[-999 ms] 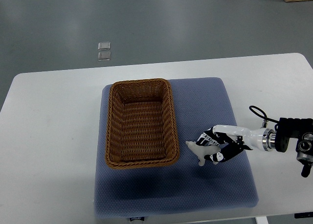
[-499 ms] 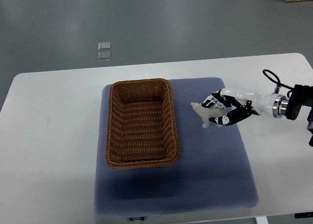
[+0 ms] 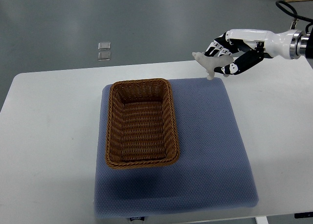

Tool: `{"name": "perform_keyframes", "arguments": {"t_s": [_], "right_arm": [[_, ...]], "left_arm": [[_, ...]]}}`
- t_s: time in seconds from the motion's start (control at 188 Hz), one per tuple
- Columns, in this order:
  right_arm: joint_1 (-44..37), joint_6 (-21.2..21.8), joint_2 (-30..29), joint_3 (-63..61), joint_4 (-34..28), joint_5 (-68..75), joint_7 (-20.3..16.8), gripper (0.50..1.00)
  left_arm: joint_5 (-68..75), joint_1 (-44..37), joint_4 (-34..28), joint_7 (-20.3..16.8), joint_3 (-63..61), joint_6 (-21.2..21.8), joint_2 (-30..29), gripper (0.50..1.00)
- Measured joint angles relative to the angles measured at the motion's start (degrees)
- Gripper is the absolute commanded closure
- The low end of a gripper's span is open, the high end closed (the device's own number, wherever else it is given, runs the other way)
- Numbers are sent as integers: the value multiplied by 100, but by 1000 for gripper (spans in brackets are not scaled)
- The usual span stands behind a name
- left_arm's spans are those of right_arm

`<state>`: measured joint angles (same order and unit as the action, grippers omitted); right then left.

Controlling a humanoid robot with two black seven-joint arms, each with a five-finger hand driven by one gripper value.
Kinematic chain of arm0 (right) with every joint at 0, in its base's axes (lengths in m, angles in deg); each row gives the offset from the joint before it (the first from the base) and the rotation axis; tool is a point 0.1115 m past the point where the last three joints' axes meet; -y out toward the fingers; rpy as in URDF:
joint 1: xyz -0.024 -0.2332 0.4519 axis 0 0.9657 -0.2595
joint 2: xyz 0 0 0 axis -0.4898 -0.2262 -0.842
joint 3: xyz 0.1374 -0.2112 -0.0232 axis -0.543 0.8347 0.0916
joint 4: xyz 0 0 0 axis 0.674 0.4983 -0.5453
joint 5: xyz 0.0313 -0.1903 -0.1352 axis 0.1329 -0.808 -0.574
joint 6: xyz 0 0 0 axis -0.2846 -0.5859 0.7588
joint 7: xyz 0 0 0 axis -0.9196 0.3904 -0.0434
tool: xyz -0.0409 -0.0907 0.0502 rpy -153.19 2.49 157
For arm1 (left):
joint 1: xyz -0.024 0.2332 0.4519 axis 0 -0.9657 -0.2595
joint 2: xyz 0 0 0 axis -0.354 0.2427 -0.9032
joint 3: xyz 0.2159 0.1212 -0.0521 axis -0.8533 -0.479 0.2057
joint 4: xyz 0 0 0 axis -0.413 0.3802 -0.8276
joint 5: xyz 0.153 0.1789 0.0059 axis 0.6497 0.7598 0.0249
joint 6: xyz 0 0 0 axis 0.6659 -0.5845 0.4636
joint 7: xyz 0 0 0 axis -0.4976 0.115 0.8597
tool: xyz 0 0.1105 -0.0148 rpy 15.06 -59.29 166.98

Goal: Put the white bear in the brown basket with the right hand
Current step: 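Lift the white bear up off the cushion with the right hand, then carry the bear over the wicker basket and lower it inside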

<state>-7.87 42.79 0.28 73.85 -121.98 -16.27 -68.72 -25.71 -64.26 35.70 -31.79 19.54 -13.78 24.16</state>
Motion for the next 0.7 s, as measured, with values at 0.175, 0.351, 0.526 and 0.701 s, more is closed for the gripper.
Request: {"name": "perform_keyframes", "arguments": {"t_s": [0.175,0.351,0.526,0.701], "right_arm": [[-340,-165,-795,370,537,14,-24,895],[-635,-335,-2094,778,1405,16,-25,895],[-631,-354,-3247,855,2284,7,-26,893],[-417,-512,-4078,1048,2926,-61,-25,885]], "left_arm": [[3,0,-3,0,0,0,0,500],[2,0,-6,1,-6,0,0,500],[0,0,-22,2,0,0,0,500],[-9,0,-39,2,8,-3,0,500]]}}
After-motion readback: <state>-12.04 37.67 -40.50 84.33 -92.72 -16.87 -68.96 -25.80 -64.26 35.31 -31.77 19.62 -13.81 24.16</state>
